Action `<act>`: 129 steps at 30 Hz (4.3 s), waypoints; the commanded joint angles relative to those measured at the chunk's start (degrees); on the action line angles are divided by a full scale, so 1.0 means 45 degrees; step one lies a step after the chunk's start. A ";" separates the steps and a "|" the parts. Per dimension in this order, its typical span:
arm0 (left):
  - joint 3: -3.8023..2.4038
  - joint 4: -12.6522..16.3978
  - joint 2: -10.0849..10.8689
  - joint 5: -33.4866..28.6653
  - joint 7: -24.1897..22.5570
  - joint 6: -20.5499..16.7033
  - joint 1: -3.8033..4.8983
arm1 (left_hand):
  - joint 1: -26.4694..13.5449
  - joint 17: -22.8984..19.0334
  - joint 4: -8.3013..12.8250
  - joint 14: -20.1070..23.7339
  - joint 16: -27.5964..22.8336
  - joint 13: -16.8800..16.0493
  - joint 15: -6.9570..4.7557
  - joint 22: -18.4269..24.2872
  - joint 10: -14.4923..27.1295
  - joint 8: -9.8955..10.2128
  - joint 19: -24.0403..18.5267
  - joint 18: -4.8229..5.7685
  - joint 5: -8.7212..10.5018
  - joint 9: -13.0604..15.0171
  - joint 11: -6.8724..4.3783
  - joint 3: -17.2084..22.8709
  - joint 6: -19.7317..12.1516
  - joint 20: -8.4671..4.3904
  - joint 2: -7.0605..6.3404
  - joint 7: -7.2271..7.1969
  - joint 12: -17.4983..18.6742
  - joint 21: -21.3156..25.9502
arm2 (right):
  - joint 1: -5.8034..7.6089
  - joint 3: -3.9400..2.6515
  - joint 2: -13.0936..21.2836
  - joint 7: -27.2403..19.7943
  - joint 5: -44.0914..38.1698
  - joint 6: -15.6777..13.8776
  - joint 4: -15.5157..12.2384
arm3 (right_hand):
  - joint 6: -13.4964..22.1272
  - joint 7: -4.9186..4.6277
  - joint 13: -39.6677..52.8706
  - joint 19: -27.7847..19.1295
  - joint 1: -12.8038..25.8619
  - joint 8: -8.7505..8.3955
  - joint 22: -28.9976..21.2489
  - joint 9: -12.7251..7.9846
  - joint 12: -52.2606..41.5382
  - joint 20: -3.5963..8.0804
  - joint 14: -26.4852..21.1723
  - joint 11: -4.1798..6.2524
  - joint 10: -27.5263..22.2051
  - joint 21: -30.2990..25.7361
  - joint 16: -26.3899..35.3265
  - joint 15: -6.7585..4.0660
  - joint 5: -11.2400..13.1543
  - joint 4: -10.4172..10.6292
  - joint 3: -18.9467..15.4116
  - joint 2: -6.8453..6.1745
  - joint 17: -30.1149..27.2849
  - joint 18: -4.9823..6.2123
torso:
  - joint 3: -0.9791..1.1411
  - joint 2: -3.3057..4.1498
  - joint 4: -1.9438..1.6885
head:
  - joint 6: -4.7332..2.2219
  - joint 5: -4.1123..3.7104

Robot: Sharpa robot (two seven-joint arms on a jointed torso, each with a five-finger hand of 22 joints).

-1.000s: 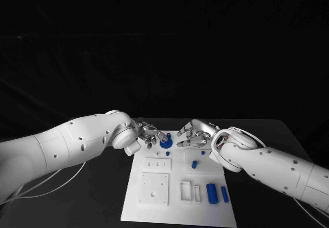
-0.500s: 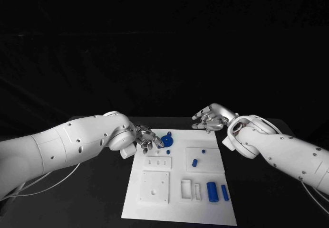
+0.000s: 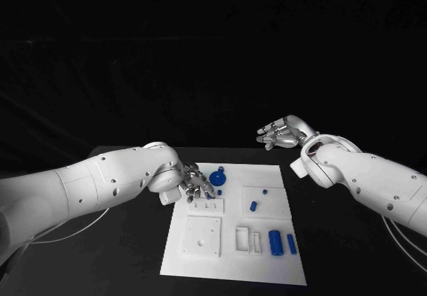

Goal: Assemble the parts on the task board

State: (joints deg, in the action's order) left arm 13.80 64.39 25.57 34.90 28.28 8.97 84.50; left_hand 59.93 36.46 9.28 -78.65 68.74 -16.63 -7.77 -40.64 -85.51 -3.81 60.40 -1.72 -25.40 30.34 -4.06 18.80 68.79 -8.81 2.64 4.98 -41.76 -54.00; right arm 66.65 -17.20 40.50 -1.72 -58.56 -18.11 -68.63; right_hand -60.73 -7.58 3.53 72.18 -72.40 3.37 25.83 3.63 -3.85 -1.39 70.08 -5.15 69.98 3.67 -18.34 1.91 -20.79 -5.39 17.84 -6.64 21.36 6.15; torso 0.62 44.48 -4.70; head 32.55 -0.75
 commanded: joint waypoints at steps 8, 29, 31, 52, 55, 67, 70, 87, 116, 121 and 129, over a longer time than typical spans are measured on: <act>0.0001 -0.0149 -0.0292 0.1859 0.0332 0.0622 -0.0079 | 0.0024 0.0212 -0.0323 -0.0212 0.0177 -0.0040 -0.0072 -0.0069 -0.0275 -0.0098 0.0088 0.0053 0.0484 0.8223 -0.0428 -0.0152 0.2708 0.0066 0.0383 -0.1999 -0.0206 -0.0155 | 0.0030 -0.0009 -0.0293 -0.0785 0.0905 -0.0173 0.0278 | 0.0295 -0.0189 -0.0054 -0.1621 0.0049 0.0042 -0.3793 -0.0018 0.0106 -0.0939 -0.0276 -0.0592 -0.1810 0.0027 0.2815 0.0842 -0.0538 0.0149 0.0133 -0.0095 -0.2947 0.0201 | 0.0027 -0.0021 0.0042 | 0.0089 0.0075; 0.0000 -0.0256 -0.0465 0.2700 0.0226 0.0584 -0.0388 | -0.0188 0.0305 -0.0355 -0.0312 0.0318 -0.0023 -0.0012 -0.0436 -0.0273 -0.0067 0.0722 0.0019 0.0521 0.8276 -0.0428 -0.0188 0.2889 0.0222 0.0603 -0.2036 -0.0346 0.0879 | 0.0034 -0.0009 -0.0401 -0.0983 0.1076 -0.0227 0.0350 | 0.0387 -0.0183 -0.0054 -0.2789 -0.0066 0.0034 -0.4908 -0.0022 0.0112 -0.1473 -0.1162 -0.0713 -0.1964 0.0064 0.3273 0.1293 -0.0699 0.0252 -0.0078 -0.0154 -0.3946 0.0206 | -0.0001 0.0001 0.0010 | 0.0248 0.0046; 0.0000 -0.0273 -0.0479 0.2772 0.0229 0.0544 -0.0424 | -0.0235 0.0289 -0.0298 -0.0310 0.0334 -0.0017 -0.0015 -0.1237 -0.0271 -0.0073 0.0924 0.0027 0.0502 0.8292 -0.0429 -0.0186 0.2894 0.0225 0.0638 -0.2032 -0.0368 0.1456 | 0.0034 -0.0009 -0.0419 -0.0975 0.1076 -0.0230 0.0357 | 0.0375 -0.0199 -0.0054 -0.2832 -0.0095 0.0037 -0.4910 -0.0021 0.0112 -0.1483 -0.1191 -0.0725 -0.1996 0.0056 0.3275 0.1300 -0.0703 0.0230 -0.0080 -0.0158 -0.3948 0.0200 | 0.0001 -0.0001 0.0010 | 0.0250 0.0046; -0.0002 -0.0343 -0.0481 0.3107 0.0230 0.0072 -0.0614 | -0.0231 0.0193 -0.0263 -0.0326 0.0323 0.0013 -0.0020 -0.4286 -0.0265 -0.0079 0.1779 0.0139 0.0500 0.8330 -0.0430 -0.0165 0.2883 0.0185 0.0655 -0.2026 -0.0382 0.3892 | 0.0030 -0.0009 -0.0487 -0.0940 0.1065 -0.0182 0.0396 | 0.0377 -0.0210 -0.0053 -0.3019 -0.0111 0.0036 -0.4909 -0.0022 0.0109 -0.1550 -0.1362 -0.0754 -0.2073 0.0063 0.3274 0.1358 -0.0722 0.0189 -0.0163 -0.0142 -0.3951 0.0203 | -0.0008 -0.0010 0.0013 | 0.0278 0.0080; -0.0002 -0.0318 -0.0461 0.3175 0.0218 -0.0006 -0.0624 | -0.0213 0.0191 -0.0258 -0.0328 0.0345 0.0024 -0.0029 -0.5576 -0.0279 -0.0073 0.2207 0.0190 0.0505 0.8361 -0.0449 -0.0165 0.2867 0.0158 0.0647 -0.2013 -0.0384 0.5049 | 0.0029 -0.0009 -0.0491 -0.0905 0.1041 -0.0187 0.0401 | 0.0380 -0.0210 -0.0053 -0.3027 -0.0110 0.0036 -0.4908 -0.0022 0.0110 -0.1552 -0.1367 -0.0756 -0.2076 0.0063 0.3273 0.1359 -0.0724 0.0188 -0.0170 -0.0145 -0.3950 0.0203 | -0.0004 -0.0014 0.0009 | 0.0283 0.0065; -0.0002 -0.0059 -0.0357 0.3810 0.0103 -0.0464 -0.0663 | -0.0195 0.0171 -0.0265 -0.0329 0.0354 0.0033 -0.0043 -0.6563 -0.0273 -0.0076 0.2539 0.0228 0.0520 0.8393 -0.0434 -0.0160 0.2869 0.0145 0.0667 -0.2039 -0.0408 0.5955 | 0.0013 -0.0009 -0.0515 -0.0851 0.1013 -0.0169 0.0403 | 0.0400 -0.0206 -0.0052 -0.3064 -0.0089 0.0034 -0.4908 -0.0023 0.0109 -0.1572 -0.1408 -0.0768 -0.2102 0.0067 0.3272 0.1378 -0.0759 0.0215 -0.0303 -0.0147 -0.3950 0.0205 | -0.0009 -0.0016 0.0001 | 0.0293 0.0045; -0.0002 0.0036 -0.0303 0.3890 0.0071 -0.0558 -0.0672 | -0.0180 0.0156 -0.0263 -0.0330 0.0356 0.0034 -0.0048 -0.7108 -0.0273 -0.0076 0.2751 0.0248 0.0524 0.8397 -0.0441 -0.0161 0.2875 0.0138 0.0653 -0.2036 -0.0417 0.6501 | 0.0007 -0.0009 -0.0516 -0.0843 0.1012 -0.0158 0.0407 | 0.0400 -0.0206 -0.0052 -0.3064 -0.0089 0.0034 -0.4908 -0.0023 0.0109 -0.1572 -0.1408 -0.0768 -0.2102 0.0067 0.3272 0.1378 -0.0759 0.0215 -0.0303 -0.0147 -0.3950 0.0205 | -0.0011 -0.0019 0.0007 | 0.0307 0.0044; -0.0002 0.0245 -0.0214 0.4004 0.0063 -0.0595 -0.0751 | -0.0214 0.0158 -0.0246 -0.0328 0.0376 0.0030 -0.0061 -0.7843 -0.0271 -0.0068 0.3135 0.0303 0.0550 0.8459 -0.0443 -0.0143 0.2864 0.0114 0.0674 -0.2036 -0.0435 0.7414 | -0.0055 -0.0009 -0.0538 -0.0817 0.1011 -0.0081 0.0453 | 0.0416 -0.0201 -0.0052 -0.3130 -0.0104 0.0032 -0.4908 -0.0024 0.0110 -0.1597 -0.1471 -0.0776 -0.2130 0.0066 0.3272 0.1397 -0.0785 0.0243 -0.0413 -0.0122 -0.3951 0.0207 | -0.0012 -0.0018 0.0002 | 0.0337 0.0051; -0.0001 0.0307 -0.0083 0.4306 0.0128 -0.0373 -0.0832 | -0.0177 0.0109 -0.0258 -0.0319 0.0345 0.0042 -0.0066 -0.7850 -0.0271 -0.0072 0.3142 0.0303 0.0587 0.8468 -0.0443 -0.0150 0.2845 0.0111 0.0689 -0.2033 -0.0426 0.7446 | -0.0134 -0.0009 -0.0567 -0.0757 0.1011 0.0041 0.0487 | 0.0432 -0.0208 -0.0052 -0.3213 -0.0114 0.0033 -0.4909 -0.0024 0.0110 -0.1626 -0.1549 -0.0787 -0.2151 0.0066 0.3269 0.1425 -0.0829 0.0259 -0.0489 -0.0101 -0.3951 0.0210 | -0.0010 -0.0020 0.0014 | 0.0441 0.0037; -0.0001 0.0316 -0.0058 0.4326 0.0135 -0.0259 -0.0832 | -0.0170 0.0095 -0.0252 -0.0315 0.0337 0.0048 -0.0065 -0.7850 -0.0271 -0.0075 0.3143 0.0307 0.0582 0.8473 -0.0441 -0.0147 0.2847 0.0110 0.0688 -0.2033 -0.0421 0.7455 | -0.0146 -0.0009 -0.0570 -0.0732 0.1010 0.0063 0.0485 | 0.0435 -0.0206 -0.0052 -0.3213 -0.0113 0.0033 -0.4909 -0.0023 0.0110 -0.1628 -0.1551 -0.0789 -0.2159 0.0067 0.3271 0.1427 -0.0828 0.0259 -0.0494 -0.0100 -0.3952 0.0211 | -0.0003 -0.0016 0.0006 | 0.0450 0.0040; -0.0002 0.0293 -0.0077 0.4333 0.0089 -0.0149 -0.0832 | -0.0170 0.0095 -0.0252 -0.0315 0.0337 0.0048 -0.0065 -0.7850 -0.0271 -0.0075 0.3143 0.0307 0.0582 0.8473 -0.0441 -0.0147 0.2847 0.0110 0.0688 -0.2033 -0.0421 0.7455 | -0.0153 -0.0008 -0.0641 -0.0718 0.1009 0.0100 0.0516 | 0.0480 -0.0219 -0.0053 -0.3213 -0.0112 0.0033 -0.4909 -0.0024 0.0110 -0.1630 -0.1545 -0.0790 -0.2161 0.0067 0.3270 0.1427 -0.0823 0.0273 -0.0537 -0.0088 -0.3952 0.0216 | -0.0006 -0.0012 0.0034 | 0.0421 0.0029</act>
State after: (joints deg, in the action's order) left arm 13.71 65.80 25.24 53.72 28.64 7.08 80.95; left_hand 58.60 36.94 8.19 -80.15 70.29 -16.50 -7.64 -74.91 -85.51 -3.93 74.22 -0.88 -22.57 39.86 -4.05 17.85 68.84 -8.29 4.45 4.94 -43.52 -20.71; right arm 66.00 -17.21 37.72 -4.81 -53.83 -18.61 -66.31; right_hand -59.10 -8.50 3.34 57.92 -72.34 3.37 3.81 3.60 -3.52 -8.71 63.44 -8.81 60.61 3.67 -3.86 8.28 -24.41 -4.11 15.75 -7.17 3.65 6.19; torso 0.59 44.41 -4.63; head 34.48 -0.60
